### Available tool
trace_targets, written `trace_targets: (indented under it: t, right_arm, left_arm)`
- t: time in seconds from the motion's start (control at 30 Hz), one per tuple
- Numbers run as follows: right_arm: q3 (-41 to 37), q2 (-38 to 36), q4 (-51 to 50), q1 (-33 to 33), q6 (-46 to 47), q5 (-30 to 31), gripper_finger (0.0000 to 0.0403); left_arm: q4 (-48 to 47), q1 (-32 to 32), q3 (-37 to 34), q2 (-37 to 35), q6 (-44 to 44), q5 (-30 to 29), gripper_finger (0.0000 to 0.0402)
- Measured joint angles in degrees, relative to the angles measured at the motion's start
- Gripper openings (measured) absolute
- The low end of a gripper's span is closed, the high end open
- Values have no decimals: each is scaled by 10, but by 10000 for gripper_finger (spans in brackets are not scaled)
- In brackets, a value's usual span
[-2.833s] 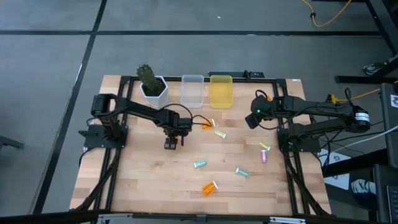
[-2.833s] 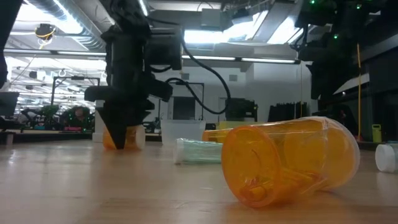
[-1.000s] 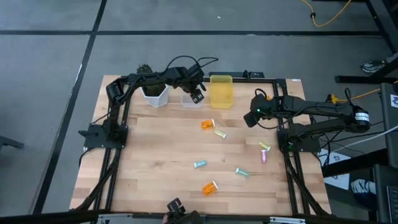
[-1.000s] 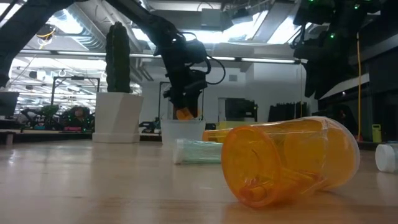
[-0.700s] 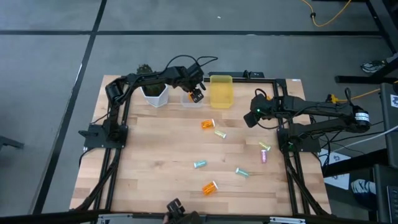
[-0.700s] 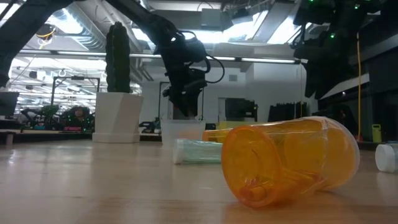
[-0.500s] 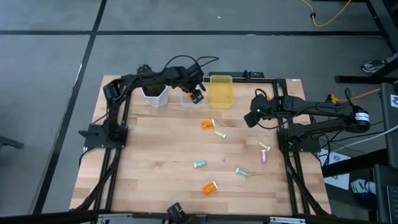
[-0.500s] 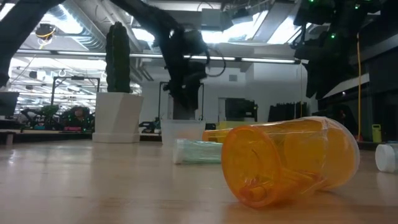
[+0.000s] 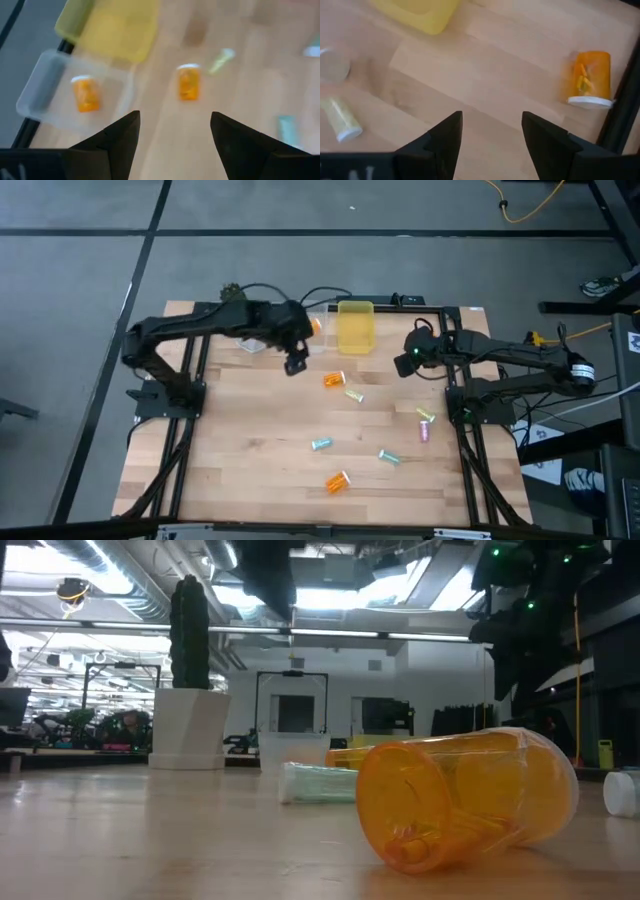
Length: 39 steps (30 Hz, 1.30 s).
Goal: Pick and place medicine bottles into bin by pill shape (circle, oval)
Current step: Put the left yellow pill bottle into the yellow bin
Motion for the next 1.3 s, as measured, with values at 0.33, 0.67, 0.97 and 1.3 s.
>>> trace_targets:
  t: [0.33, 0.67, 0.97, 1.3]
  right_arm:
    - [24, 40, 31, -118, -59, -59, 209]
    - [25, 145, 184, -7, -155, -219, 209]
    - [25, 227, 318, 120, -132, -195, 209]
    - [25, 307, 377, 154, -229, -128, 209]
  left_arm:
    - [-9, -128, 0, -68, -48, -2, 237]
    - [-100, -231, -2, -71, -36, -30, 237]
    - [-212, -284, -3, -75, -31, -38, 237]
    - [-216, -334, -3, -137, -99, -107, 236]
